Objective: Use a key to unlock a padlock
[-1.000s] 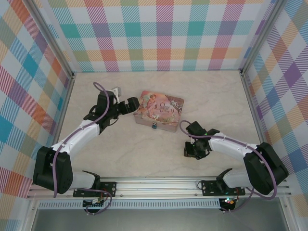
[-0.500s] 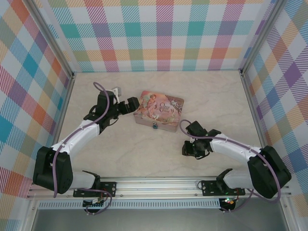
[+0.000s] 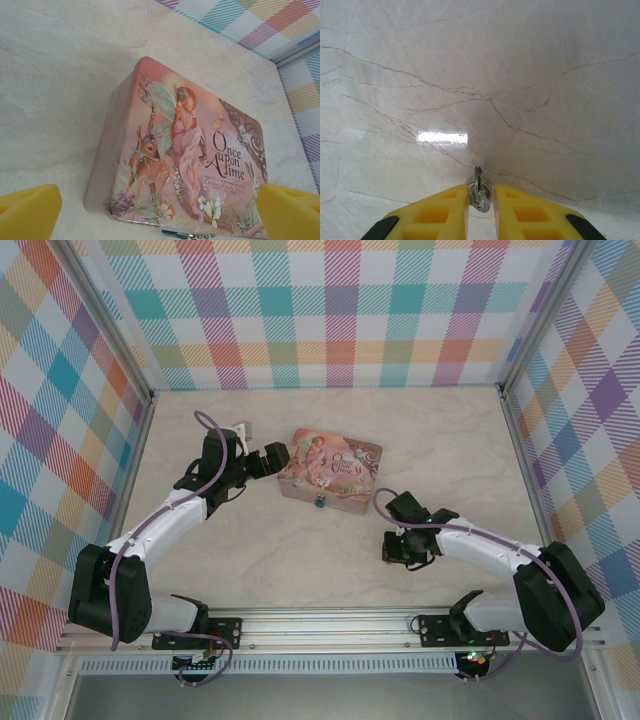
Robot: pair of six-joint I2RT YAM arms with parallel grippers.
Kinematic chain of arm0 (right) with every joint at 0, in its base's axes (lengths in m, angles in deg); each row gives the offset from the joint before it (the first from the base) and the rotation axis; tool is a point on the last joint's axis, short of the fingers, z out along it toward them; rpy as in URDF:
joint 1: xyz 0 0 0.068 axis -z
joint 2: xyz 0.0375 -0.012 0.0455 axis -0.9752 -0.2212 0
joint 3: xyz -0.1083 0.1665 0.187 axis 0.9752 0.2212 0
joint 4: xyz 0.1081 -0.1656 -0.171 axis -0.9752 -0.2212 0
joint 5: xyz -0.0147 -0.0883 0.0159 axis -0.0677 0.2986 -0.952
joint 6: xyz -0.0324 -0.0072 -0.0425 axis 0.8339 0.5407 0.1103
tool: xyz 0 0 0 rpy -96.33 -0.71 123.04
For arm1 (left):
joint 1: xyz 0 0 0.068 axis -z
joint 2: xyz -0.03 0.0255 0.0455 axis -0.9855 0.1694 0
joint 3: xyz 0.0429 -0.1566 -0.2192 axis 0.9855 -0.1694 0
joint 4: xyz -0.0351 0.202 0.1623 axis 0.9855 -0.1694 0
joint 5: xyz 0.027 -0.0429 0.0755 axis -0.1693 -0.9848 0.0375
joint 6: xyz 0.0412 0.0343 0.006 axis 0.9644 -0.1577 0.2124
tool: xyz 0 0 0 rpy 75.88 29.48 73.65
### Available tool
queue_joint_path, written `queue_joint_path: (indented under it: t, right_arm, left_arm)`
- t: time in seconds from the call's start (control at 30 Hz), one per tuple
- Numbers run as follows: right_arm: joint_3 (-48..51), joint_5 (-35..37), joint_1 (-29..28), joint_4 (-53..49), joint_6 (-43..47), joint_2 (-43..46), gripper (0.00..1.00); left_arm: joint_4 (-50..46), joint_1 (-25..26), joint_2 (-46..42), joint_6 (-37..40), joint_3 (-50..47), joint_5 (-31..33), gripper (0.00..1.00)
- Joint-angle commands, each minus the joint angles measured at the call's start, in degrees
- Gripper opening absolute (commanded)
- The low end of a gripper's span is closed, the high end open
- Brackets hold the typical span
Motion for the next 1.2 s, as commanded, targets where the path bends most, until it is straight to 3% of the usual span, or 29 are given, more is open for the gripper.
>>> queue_joint_path:
  t: [0.0, 0.67, 0.87, 1.03, 1.17]
  right_arm:
    - [0.36, -0.70, -0.42, 1.16, -0.62, -1.14, 0.19]
    - [1.71, -2.88, -0.49, -1.42, -1.56, -0.91, 0.17]
    - [2.18, -3.80, -0.51, -0.49, -1.07, 0.29, 0.09]
    - [0.23, -0.88, -0.51, -3.16, 1.59, 2.95, 0.04]
    - [-2.06, 0.72, -0.58, -0.99, 7.20, 8.23, 0.04]
  left_arm:
    - [-0.40, -0.16, -1.63, 0.82, -0.01, 0.58, 1.00]
    - [-0.81, -0.16, -1.81, 0.94, 0.03, 0.67, 1.00]
    - [-0.81, -0.16, -1.93, 1.01, 0.27, 0.58, 1.00]
    - [-1.98, -0.16, -2.95, 1.24, 0.89, 0.49, 1.00]
    - [-5.08, -0.16, -3.50, 1.83, 3.65, -3.35, 0.96]
